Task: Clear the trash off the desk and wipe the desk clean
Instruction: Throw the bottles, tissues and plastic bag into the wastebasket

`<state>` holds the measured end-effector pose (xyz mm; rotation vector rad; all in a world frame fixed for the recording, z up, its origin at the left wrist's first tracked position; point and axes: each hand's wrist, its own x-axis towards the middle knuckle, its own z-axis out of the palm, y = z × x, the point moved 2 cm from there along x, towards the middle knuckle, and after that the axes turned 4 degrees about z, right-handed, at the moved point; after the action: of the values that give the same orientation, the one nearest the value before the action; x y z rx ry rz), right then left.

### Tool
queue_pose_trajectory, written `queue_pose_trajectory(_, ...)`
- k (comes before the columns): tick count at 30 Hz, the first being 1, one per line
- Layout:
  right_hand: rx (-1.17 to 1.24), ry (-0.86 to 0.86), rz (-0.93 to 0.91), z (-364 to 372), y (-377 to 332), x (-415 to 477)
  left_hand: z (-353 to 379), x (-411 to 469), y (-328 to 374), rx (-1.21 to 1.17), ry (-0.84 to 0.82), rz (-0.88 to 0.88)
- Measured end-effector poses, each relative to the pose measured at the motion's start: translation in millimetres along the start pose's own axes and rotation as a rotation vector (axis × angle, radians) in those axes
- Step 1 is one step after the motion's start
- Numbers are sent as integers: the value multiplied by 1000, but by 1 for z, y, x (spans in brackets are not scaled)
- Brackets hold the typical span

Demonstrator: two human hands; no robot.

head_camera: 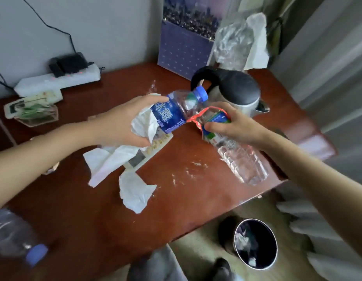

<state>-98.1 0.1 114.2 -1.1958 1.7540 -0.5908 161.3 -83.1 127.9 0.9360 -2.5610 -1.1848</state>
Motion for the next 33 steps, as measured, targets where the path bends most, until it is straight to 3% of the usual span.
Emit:
queue_pose_trajectory(5, 9, -29, -21, -54, 69, -68, 86, 5, 83, -83, -8, 32)
queue_pose_trajectory(12, 61, -131, 136, -114, 160, -132, 190, 30, 156, -241, -76, -22)
queue_pose_trajectory(25, 159, -5, 181, -188, 293, -179, 300, 107, 219, -203, -262, 35)
queue_pose_trajectory(33, 71, -85, 104, -196, 399, -217, 427, 78, 250, -208, -136, -49)
